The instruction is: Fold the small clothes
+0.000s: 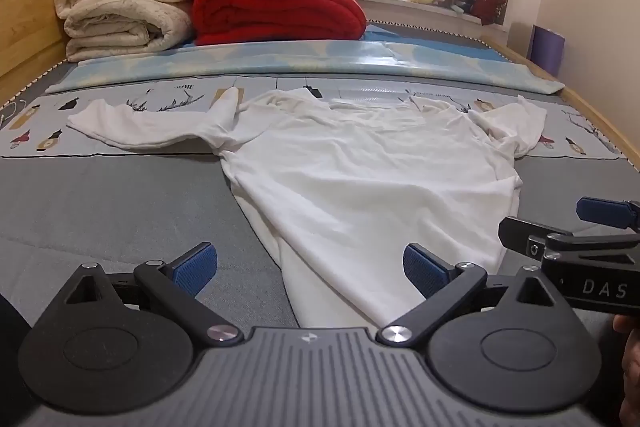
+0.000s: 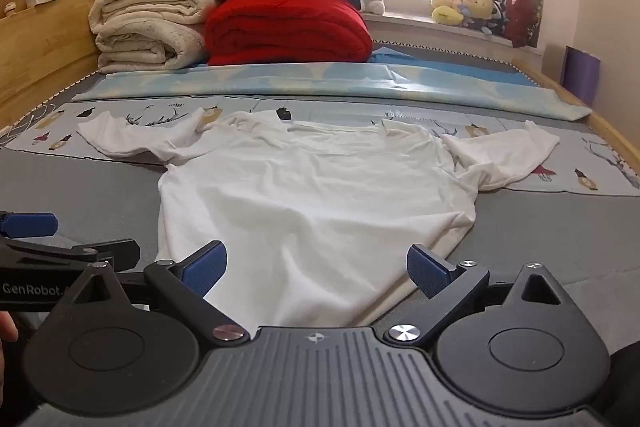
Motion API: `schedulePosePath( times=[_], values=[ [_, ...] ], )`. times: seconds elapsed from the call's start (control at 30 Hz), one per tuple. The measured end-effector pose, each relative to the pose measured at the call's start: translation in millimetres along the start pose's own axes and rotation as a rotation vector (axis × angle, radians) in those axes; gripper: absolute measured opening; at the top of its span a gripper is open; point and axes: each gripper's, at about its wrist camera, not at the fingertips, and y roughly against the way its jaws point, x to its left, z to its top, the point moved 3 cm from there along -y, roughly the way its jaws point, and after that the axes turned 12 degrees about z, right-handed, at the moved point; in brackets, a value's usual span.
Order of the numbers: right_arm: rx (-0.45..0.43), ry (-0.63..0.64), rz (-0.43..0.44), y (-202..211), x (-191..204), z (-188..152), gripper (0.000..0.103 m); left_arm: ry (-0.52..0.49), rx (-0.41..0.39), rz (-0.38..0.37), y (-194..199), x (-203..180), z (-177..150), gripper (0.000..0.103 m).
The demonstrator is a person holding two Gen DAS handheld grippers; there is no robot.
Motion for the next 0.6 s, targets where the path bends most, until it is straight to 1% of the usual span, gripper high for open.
schedulePosePath(
  times=[0.17, 0.3, 0.6],
  values=[
    [0.008, -0.003, -0.003, -0.1, -4.2, -1.0, 0.097, -0.005, -0.004, -0.004, 2.0, -1.3, -2.1, 0.101],
    [0.012, -0.01, -0.002, -0.3, -5.5, -1.2, 0.097, -0.016, 0.012, 0.0, 0.7, -0.7, 0.9, 0.101],
    [0.011, -0.01, 0.01, -0.5, -5.3, -0.7, 0.097, -0.003, 0.0, -0.004, -1.8, -1.3, 1.0, 0.101]
  ],
)
